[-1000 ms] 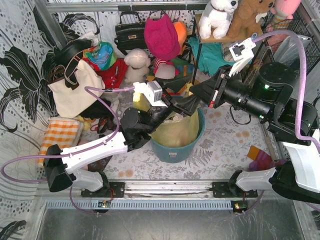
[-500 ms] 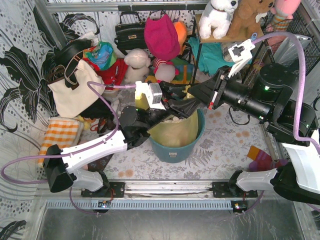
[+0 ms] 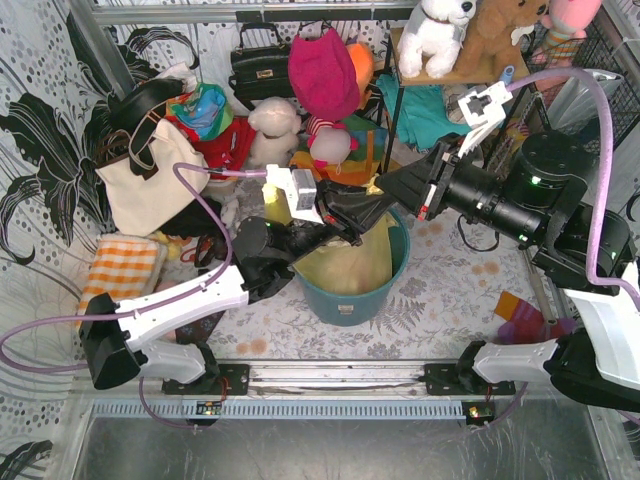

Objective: Tie the trash bag

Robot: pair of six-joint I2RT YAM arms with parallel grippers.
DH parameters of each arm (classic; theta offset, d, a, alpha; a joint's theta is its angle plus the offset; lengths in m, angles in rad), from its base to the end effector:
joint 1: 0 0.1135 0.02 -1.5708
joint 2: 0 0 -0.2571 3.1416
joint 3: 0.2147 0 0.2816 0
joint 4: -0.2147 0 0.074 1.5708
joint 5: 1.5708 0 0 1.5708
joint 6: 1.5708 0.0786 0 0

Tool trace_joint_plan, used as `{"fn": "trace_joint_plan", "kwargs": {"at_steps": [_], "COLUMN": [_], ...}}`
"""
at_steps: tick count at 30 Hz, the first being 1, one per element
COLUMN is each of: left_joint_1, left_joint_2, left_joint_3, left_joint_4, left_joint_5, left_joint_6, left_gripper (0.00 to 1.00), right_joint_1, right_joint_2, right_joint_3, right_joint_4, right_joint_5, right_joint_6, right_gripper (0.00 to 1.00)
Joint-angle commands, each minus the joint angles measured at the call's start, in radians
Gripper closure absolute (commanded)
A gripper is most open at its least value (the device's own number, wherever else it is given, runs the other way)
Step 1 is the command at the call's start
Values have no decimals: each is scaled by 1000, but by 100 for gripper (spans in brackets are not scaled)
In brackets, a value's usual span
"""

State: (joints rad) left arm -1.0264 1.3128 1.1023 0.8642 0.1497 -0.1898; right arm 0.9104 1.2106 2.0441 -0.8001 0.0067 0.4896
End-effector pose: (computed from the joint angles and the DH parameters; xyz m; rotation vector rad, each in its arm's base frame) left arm 0.1746 -0.3110 0.4555 0.5328 0.8330 -1.1916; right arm 0.1369 0.1754 0.6032 -0.3379 1.6096 1.0913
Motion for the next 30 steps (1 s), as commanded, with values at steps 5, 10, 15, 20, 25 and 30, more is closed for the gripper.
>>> {"fn": "trace_joint_plan", "kwargs": {"at_steps": [5, 10, 15, 20, 25, 30], "left_joint_1": [3, 2, 2, 0, 0, 0], "left_joint_2": [-56, -77, -78, -90, -112, -123], "left_joint_3": [-42, -59, -60, -60, -22, 30], "left_joint_4": [52, 41, 6, -54, -188, -359], "left_joint_5": [42, 99, 197, 239, 271, 289], "left_joint_6": [-43, -47, -33, -5, 78, 176], "left_gripper": [100, 100, 100, 100, 100, 100], "right_joint_1": [5, 5, 4, 4, -13, -225], "right_joint_2": [7, 73, 192, 300, 353, 400], "right_joint_3": [20, 94, 213, 311, 344, 331], "right_joint_4": [162, 202, 196, 146, 136, 195], "right_joint_5": [-76, -140, -288, -333, -418, -727], "right_joint_6": [-67, -147, -229, -274, -287, -71], "right_gripper": [60, 52, 46, 43, 40, 40]}}
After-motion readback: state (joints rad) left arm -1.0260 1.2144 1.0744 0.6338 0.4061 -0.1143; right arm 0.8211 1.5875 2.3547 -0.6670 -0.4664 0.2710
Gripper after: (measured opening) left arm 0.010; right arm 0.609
